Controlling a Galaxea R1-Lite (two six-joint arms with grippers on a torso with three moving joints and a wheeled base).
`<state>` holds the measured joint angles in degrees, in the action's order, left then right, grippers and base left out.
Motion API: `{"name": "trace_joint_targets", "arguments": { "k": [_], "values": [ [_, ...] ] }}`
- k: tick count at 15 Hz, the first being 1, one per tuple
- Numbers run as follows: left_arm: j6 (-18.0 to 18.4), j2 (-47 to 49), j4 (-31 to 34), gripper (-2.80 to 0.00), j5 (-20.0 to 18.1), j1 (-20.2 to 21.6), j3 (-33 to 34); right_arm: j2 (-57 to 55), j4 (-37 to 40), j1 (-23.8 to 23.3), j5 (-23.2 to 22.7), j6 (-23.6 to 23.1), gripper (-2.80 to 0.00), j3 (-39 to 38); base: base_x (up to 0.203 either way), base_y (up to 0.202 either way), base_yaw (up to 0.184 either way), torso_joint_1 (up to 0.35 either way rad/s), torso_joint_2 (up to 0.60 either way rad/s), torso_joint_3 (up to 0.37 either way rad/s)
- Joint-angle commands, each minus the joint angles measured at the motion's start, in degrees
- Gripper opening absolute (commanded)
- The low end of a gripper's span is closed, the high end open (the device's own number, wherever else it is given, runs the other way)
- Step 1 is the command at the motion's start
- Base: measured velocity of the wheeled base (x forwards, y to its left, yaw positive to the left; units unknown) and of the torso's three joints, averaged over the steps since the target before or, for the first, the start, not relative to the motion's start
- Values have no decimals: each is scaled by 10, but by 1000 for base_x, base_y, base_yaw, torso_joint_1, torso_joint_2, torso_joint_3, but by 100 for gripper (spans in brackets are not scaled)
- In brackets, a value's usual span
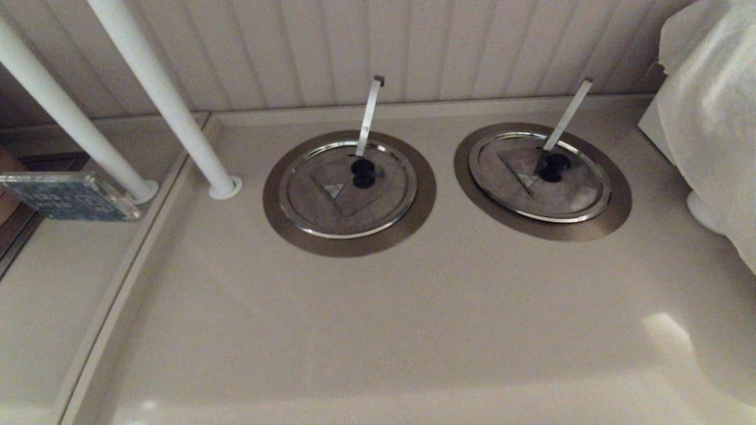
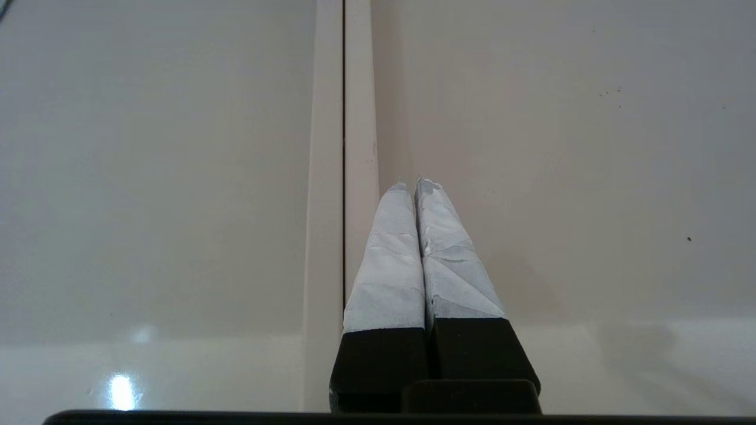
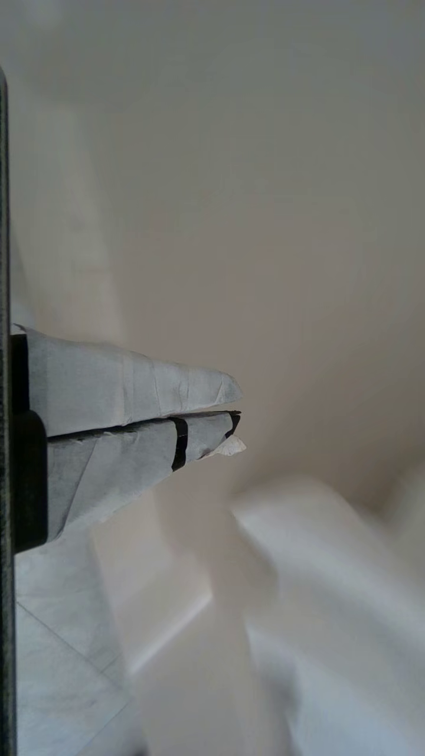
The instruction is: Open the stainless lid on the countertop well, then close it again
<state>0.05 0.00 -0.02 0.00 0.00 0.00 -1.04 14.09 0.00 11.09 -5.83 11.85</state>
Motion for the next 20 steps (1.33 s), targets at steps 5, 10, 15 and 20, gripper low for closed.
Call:
{"name": "trace_joint_targets", "arguments": {
  "k": [5,10,15,20],
  "values": [
    [0,0,0,-280,0,0,0,10,-140,0,-135,-9,-280,-120,0,0,0,0,0,0],
    [0,0,-1,-280,0,0,0,10,-140,0,-135,-5,-280,-120,0,0,0,0,0,0],
    [0,-1,0,-280,0,0,0,10,-140,0,-134,-5,-280,-120,0,0,0,0,0,0],
    [0,0,0,-280,0,0,0,11,-140,0,-129,-10,-280,-120,0,0,0,0,0,0]
  ]
}}
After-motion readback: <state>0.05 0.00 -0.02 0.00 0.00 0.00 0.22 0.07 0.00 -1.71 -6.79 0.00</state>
